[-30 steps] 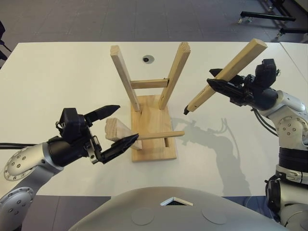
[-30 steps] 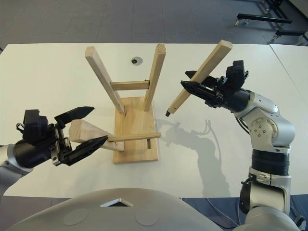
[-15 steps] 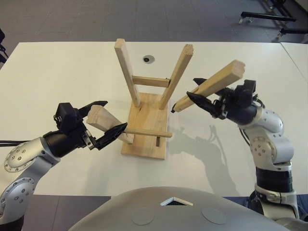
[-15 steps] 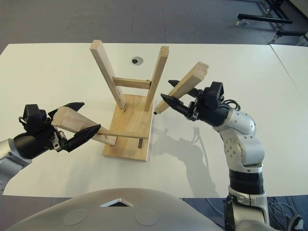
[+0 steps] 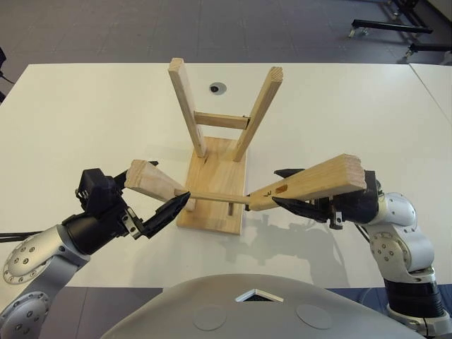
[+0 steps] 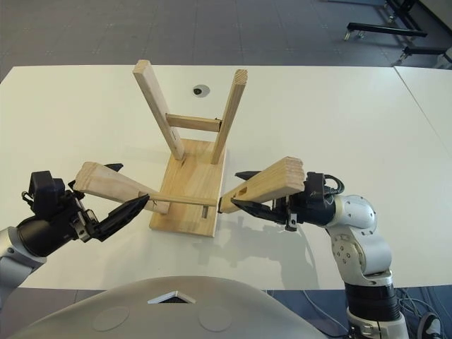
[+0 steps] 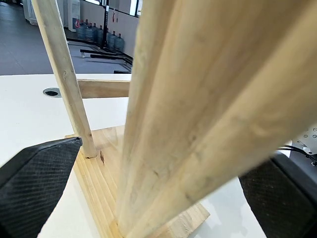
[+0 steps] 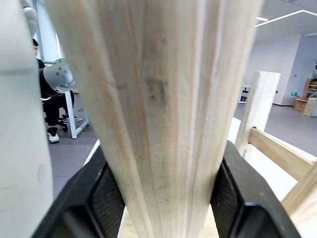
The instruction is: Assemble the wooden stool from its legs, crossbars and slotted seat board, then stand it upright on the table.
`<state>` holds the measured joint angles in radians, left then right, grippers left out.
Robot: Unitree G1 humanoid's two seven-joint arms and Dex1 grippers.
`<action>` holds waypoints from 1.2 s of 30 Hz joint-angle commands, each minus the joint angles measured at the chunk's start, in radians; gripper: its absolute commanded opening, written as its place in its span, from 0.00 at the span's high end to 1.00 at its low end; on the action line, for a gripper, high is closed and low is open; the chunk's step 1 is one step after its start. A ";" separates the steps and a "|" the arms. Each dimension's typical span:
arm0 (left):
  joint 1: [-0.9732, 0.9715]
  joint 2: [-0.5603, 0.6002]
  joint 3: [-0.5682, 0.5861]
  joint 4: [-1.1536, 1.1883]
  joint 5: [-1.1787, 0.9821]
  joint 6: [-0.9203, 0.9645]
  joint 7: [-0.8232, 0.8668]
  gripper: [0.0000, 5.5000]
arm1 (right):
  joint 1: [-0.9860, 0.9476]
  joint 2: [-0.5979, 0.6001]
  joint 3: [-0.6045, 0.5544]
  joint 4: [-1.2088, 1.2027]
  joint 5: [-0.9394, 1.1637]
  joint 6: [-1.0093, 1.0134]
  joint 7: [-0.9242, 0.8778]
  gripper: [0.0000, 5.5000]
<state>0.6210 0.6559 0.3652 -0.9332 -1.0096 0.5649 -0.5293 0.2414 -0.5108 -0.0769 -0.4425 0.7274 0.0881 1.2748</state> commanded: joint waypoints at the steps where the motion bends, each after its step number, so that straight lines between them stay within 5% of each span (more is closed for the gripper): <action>1: 0.034 -0.005 -0.003 -0.026 -0.004 0.007 0.027 0.02 | -0.010 -0.009 0.016 -0.026 0.022 0.005 0.008 0.62; 9: 0.069 -0.005 -0.021 -0.062 -0.006 0.005 0.050 0.02 | -0.010 0.027 0.062 -0.084 0.005 0.029 -0.134 0.62; 17: 0.062 0.008 -0.012 -0.055 -0.028 0.004 0.050 0.02 | 0.252 0.003 0.043 -0.203 -0.022 -0.060 -0.113 0.62; 28: 0.038 0.036 -0.014 -0.025 -0.045 0.015 0.031 0.02 | 0.104 0.075 0.122 0.142 -0.122 -0.257 -0.012 0.62; 36: 0.050 0.030 -0.012 -0.017 -0.038 0.010 0.020 0.02 | 0.079 0.070 0.055 0.135 -0.053 -0.261 -0.034 0.62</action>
<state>0.6630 0.6799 0.3550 -0.9568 -1.0504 0.5700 -0.5079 0.3402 -0.4351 -0.0093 -0.2760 0.6512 -0.1849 1.2542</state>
